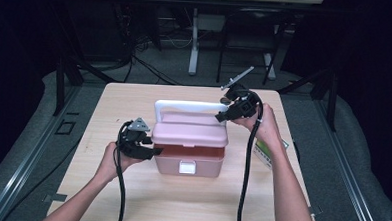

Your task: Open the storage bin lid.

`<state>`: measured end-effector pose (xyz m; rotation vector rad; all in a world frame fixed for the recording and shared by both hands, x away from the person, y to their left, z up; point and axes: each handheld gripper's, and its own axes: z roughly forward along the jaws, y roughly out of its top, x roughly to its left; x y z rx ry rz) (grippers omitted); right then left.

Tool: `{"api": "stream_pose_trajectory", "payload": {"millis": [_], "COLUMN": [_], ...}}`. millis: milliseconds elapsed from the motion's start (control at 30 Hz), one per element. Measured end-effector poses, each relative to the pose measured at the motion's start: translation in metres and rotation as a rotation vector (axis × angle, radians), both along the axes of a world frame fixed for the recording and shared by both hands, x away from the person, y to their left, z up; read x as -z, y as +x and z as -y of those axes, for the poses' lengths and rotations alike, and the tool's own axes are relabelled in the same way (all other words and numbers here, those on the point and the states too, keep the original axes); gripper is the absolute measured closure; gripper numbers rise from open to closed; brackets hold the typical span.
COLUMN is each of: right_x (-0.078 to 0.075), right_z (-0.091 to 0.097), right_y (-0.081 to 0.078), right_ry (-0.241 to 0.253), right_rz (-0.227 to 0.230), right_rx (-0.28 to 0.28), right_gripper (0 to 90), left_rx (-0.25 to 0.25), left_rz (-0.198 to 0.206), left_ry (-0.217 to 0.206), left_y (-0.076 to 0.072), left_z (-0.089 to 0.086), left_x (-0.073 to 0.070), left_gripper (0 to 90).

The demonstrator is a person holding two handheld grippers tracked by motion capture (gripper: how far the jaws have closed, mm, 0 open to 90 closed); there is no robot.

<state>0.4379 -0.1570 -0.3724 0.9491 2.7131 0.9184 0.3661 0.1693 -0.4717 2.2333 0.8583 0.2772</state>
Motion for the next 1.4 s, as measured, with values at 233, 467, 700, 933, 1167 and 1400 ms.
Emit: {"api": "stream_pose_trajectory", "payload": {"millis": [233, 467, 700, 933, 1167, 1400], "right_x": [-0.002, -0.002, -0.003, -0.004, -0.004, -0.006], "right_z": [0.000, 0.000, 0.001, 0.000, 0.002, 0.002], "right_y": [0.002, 0.003, 0.004, 0.007, 0.009, 0.011], "right_ry": [0.001, 0.004, 0.012, 0.017, 0.053, 0.058], "right_rz": [0.002, 0.005, 0.011, 0.022, 0.045, 0.067], "right_rx": [0.014, 0.021, 0.034, 0.044, 0.073, 0.094], "right_gripper": [73.3, 73.2, 72.9, 72.5, 71.9, 71.1], "left_rx": [-0.043, -0.069, -0.100, -0.117, -0.112, -0.110], "left_rz": [-0.015, -0.031, -0.035, -0.027, -0.019, -0.018], "left_ry": [0.000, -0.009, -0.029, -0.035, -0.037, -0.038], "left_y": [-0.002, -0.002, -0.002, -0.004, -0.005, -0.005], "left_z": [0.002, 0.004, 0.002, 0.003, 0.002, 0.002], "left_x": [0.000, 0.003, 0.003, 0.004, 0.005, 0.005], "left_gripper": [50.1, 51.2, 55.0, 55.8, 55.6, 55.5]}}
